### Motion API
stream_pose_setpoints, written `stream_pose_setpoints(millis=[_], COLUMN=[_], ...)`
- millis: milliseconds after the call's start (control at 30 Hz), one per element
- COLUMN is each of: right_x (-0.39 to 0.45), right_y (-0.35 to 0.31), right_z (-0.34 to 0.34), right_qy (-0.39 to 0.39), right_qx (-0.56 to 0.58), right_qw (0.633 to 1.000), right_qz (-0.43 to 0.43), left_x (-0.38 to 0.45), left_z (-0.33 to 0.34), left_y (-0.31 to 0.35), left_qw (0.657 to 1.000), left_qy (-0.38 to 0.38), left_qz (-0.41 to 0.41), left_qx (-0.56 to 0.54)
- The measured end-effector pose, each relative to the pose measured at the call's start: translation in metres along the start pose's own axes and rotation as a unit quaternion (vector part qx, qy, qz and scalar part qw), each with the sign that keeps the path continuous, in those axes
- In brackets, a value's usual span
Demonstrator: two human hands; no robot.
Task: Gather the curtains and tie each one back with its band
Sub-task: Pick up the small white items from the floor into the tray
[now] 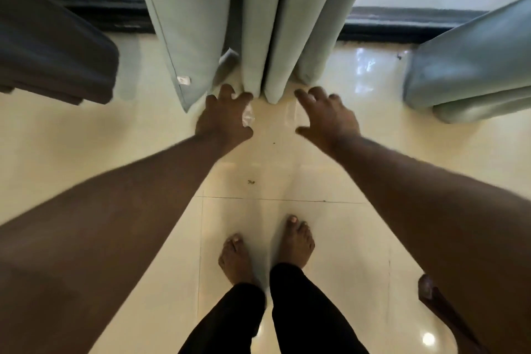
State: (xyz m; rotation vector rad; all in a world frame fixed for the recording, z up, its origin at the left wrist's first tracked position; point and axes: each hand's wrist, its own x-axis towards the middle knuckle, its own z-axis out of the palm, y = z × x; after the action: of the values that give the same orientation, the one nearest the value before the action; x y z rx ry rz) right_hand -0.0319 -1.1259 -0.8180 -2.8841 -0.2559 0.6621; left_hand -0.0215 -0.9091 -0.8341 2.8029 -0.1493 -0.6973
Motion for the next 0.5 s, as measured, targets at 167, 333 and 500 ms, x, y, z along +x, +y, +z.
stream_pose_setpoints(millis=[167, 333, 500], right_x=[-0.129, -0.265, -0.409], right_y=[-0.03, -0.051, -0.06], right_z=[-0.047, -0.089, -0.106], right_qy=[-0.011, -0.015, 0.014], right_qx=[0.039, 0.112, 0.132], right_qw=[0.999, 0.99, 0.981], right_qz=[0.018, 0.082, 0.139], left_x=[-0.116, -0.249, -0.376], left_z=[-0.064, -0.11, -0.112], left_y=[0.055, 0.12, 0.181], left_qw=[0.998, 0.996, 0.993], left_qy=[-0.055, -0.085, -0.085], left_qz=[0.011, 0.008, 0.077], left_qx=[0.011, 0.003, 0.012])
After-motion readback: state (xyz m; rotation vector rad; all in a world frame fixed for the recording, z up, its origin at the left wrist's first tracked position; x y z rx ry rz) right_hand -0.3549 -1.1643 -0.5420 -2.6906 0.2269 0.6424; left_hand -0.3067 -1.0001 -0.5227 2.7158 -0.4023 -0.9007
